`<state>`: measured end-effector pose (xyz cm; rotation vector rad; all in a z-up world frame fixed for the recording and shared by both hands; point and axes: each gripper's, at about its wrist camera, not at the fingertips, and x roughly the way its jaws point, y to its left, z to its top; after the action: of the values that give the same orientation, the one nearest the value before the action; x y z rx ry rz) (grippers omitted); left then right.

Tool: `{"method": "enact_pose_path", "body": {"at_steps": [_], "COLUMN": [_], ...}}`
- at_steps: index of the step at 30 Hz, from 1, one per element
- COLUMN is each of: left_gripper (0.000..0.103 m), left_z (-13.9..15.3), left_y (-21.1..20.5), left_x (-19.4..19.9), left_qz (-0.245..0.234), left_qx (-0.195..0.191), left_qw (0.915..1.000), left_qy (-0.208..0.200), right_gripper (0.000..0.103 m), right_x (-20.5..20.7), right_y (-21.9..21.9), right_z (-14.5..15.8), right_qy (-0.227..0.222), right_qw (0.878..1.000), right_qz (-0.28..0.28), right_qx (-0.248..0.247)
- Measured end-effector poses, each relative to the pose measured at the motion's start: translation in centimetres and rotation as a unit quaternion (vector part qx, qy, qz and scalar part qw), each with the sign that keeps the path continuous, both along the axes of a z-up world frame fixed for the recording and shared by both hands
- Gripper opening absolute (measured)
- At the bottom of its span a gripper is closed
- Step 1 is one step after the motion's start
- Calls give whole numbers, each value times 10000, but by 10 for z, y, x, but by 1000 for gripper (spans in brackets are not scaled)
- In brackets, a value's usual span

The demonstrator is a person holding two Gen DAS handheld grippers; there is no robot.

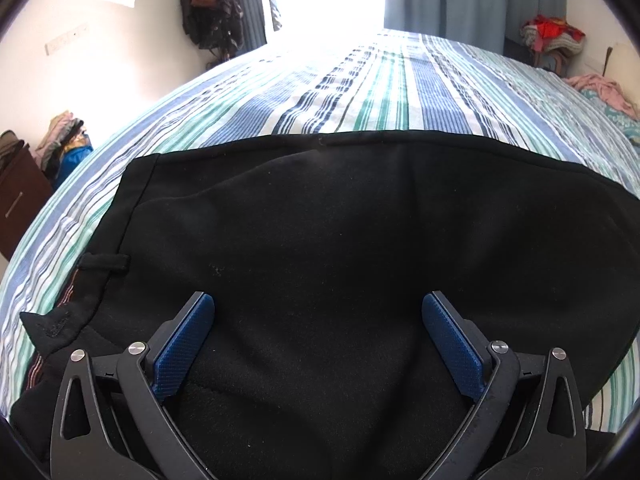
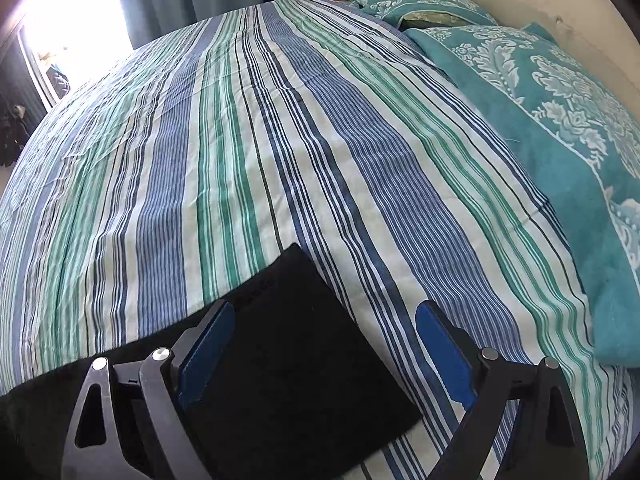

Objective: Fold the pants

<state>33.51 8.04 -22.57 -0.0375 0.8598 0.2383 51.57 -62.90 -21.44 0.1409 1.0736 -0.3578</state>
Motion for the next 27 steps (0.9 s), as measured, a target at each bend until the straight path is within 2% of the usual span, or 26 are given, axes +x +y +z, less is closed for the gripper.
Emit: {"method": "enact_pose_path", "body": {"at_steps": [1,2,3,4,7,10,13,15,18,20,21,22,23,24,26,27], "left_gripper": [102,102,102,102,102,102,102,102,103,103,103,103,103,103,103,103], "left_z": [0,0,0,0,0,0,1,3,6,11,13,17,19,21,21,18], "left_y": [-1,-1,-1,-1,-1,-1,-2,-2,-3,-2,-1,-1,-2,-4,-10,-11], "left_x": [-1,-2,-2,-1,-1,0,1,2,5,6,5,1,-4,-11,-27,-30], "left_qz": [-1,-1,-1,-2,-2,2,6,12,42,122,145,142,115,79,147,187], "left_qx": [-7,-10,-12,-11,-9,8,40,58,66,-1,-78,-146,-155,-55,276,290], "left_qw": [10000,10000,10000,10000,10000,10000,10000,9999,9996,9985,9976,9968,9968,9976,9990,9992], "left_qy": [-8,-12,-15,-14,-11,6,55,109,254,528,672,767,779,686,305,191], "right_gripper": [62,24,22,6,5,5,4,3,3,4,7,14,25,33,66,71], "right_x": [5,9,8,-1,-41,-106,-196,-266,-357,-401,-418,-437,-458,-478,-511,-523], "right_y": [-1,-1,1,5,15,32,53,66,80,83,80,79,75,76,87,97], "right_z": [-8,-16,-17,-10,15,53,90,105,98,74,62,54,52,54,61,64], "right_qy": [81,210,145,-124,-785,-1402,-1926,-2198,-2154,-1608,-1228,-1032,-1042,-1193,-1556,-1724], "right_qw": [10000,9997,9998,9999,9964,9892,9797,9749,9761,9817,9803,9765,9739,9728,9702,9697], "right_qz": [17,65,77,82,182,360,460,281,-232,-785,-1172,-1479,-1665,-1736,-1740,-1671], "right_qx": [44,139,97,-55,-251,-243,-295,-214,-185,-659,-1007,-1181,-1142,-964,-648,-444]}}
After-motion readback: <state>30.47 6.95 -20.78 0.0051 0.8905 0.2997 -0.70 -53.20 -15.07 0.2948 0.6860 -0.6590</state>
